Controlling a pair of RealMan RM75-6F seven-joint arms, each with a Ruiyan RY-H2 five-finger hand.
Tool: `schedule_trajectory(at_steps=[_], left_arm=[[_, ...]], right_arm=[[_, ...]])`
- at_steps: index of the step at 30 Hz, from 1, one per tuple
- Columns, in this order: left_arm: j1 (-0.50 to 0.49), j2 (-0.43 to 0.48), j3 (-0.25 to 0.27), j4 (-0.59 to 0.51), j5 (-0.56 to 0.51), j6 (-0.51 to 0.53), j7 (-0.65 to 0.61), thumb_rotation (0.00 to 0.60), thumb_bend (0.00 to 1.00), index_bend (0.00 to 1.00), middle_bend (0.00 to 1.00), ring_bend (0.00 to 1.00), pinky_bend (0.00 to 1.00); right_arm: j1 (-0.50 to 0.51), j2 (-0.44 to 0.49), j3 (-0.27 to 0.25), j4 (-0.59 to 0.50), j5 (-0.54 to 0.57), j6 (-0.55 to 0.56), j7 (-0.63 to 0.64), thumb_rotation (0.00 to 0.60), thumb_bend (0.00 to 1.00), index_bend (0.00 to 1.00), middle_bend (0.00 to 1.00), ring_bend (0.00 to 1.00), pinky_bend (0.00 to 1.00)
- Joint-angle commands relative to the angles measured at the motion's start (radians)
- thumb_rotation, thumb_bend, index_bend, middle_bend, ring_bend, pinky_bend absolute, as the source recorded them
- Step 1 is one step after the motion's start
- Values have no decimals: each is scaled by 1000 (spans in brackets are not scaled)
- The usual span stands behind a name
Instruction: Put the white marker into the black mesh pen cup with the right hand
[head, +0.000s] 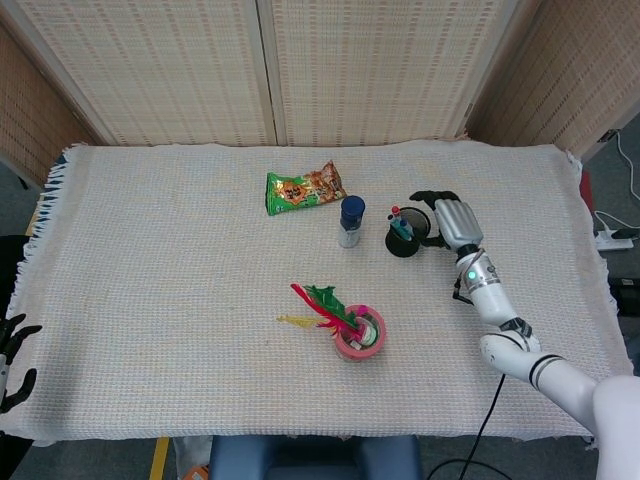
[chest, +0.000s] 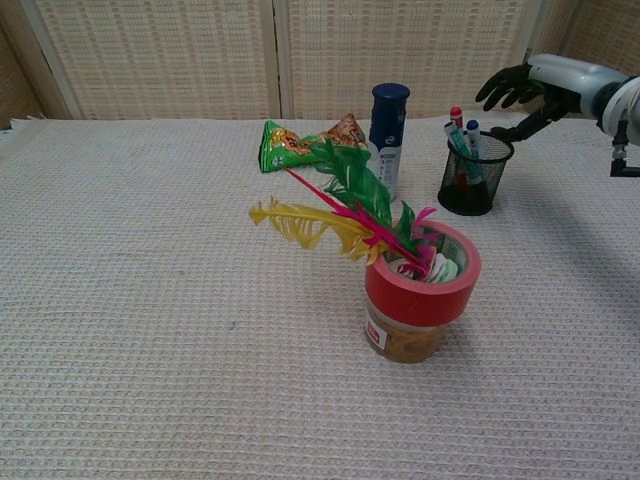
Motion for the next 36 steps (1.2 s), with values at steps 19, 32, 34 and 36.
schedule_trajectory(at_steps=[19, 32, 34, 36], left_arm=[[4, -4, 1, 4, 19, 20, -1, 600, 416, 220, 56, 0, 223], [4, -4, 1, 4, 19, 20, -1, 600, 416, 220, 56, 0, 223], [4, -4, 1, 4, 19, 20, -1, 600, 417, 220, 56, 0, 221], [4, -4, 1, 4, 19, 20, -1, 600, 417, 220, 56, 0, 220]], right_arm=[[-566, 454, -187, -781, -270, 853, -439, 600, 297, 413, 243, 307, 231], [-696, 313, -268, -504, -227, 823, -288, 600, 297, 449, 251, 294, 237], [-706, 306, -262, -491, -234, 834, -261, 600, 296, 449, 251, 292, 237], [-714, 293, -256, -473, -244, 847, -234, 600, 297, 450, 251, 292, 237]])
